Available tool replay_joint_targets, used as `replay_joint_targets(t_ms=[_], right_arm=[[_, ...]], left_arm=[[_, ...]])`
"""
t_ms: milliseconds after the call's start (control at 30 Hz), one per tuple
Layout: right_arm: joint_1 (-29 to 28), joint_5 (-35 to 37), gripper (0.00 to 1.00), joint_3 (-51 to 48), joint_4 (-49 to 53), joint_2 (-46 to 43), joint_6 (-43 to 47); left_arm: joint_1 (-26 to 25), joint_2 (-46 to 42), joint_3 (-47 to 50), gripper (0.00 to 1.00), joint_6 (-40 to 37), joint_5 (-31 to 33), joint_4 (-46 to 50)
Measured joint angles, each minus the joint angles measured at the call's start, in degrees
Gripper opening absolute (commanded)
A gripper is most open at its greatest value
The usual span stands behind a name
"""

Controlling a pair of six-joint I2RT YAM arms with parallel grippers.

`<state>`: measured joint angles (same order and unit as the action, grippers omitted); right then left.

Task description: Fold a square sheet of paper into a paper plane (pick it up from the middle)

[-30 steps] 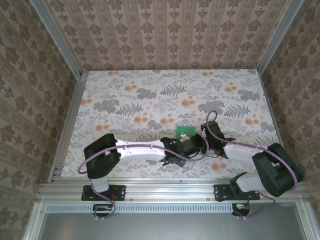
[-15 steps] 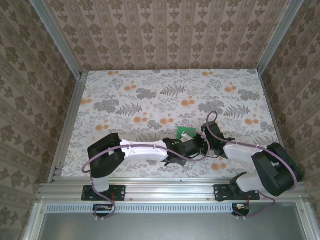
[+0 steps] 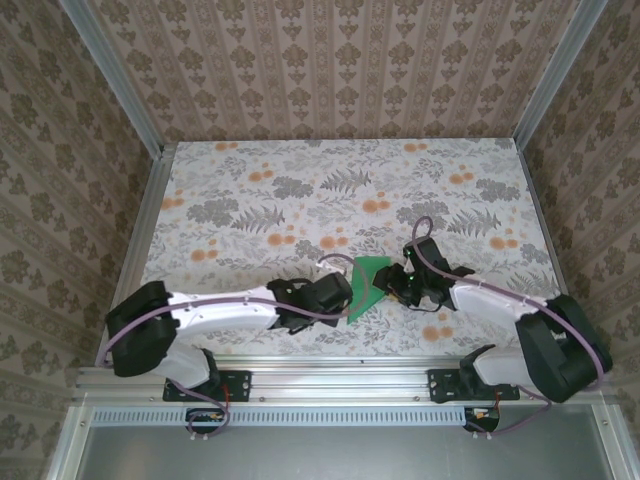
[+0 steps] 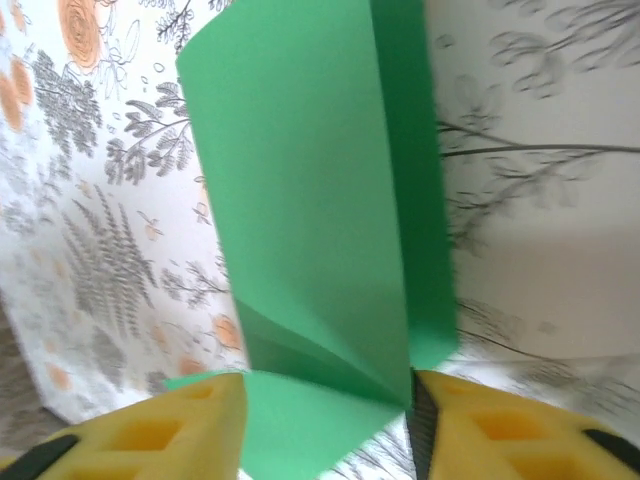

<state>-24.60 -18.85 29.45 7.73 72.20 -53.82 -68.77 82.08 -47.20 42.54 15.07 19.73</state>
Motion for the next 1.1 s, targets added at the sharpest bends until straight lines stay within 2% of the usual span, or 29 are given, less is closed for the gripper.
replay_joint_targets(t_ms=[67, 100, 233, 333, 433, 633, 1100], right_arm=[[0.2, 2.3, 0.52, 0.3, 4.8, -4.9, 1.8], [0.2, 2.8, 0.48, 0.3, 6.3, -7.4, 2.6], [-0.6, 0.8, 0.24, -1.6, 4.6, -14.8, 2.4], [-4.8, -1.2, 0.17, -4.0, 0.3, -13.7, 0.4], [-10.3, -3.0, 0.1, -4.1, -4.3, -7.0, -0.7], [-14.5, -5.5, 0.07, -4.1, -13.8, 6.0, -3.6], [-15.1, -5.8, 0.08, -2.8, -18.7, 13.7, -3.8]], left_arm=[[2.4, -2.8, 1.6, 0.31, 0.4, -1.2, -0.6], [3.9, -4.3, 2.5, 0.31, 0.7, -2.1, -1.0], [8.6, -9.1, 5.3, 0.31, 1.3, -4.9, -1.4], [10.8, -11.2, 6.5, 0.31, 1.4, -7.1, -2.1], [12.2, -11.5, 6.7, 0.31, 1.4, -8.9, -2.6], [12.4, -11.5, 6.8, 0.31, 1.5, -11.1, -2.7], [12.6, -10.9, 7.8, 0.31, 1.7, -12.3, -2.6]])
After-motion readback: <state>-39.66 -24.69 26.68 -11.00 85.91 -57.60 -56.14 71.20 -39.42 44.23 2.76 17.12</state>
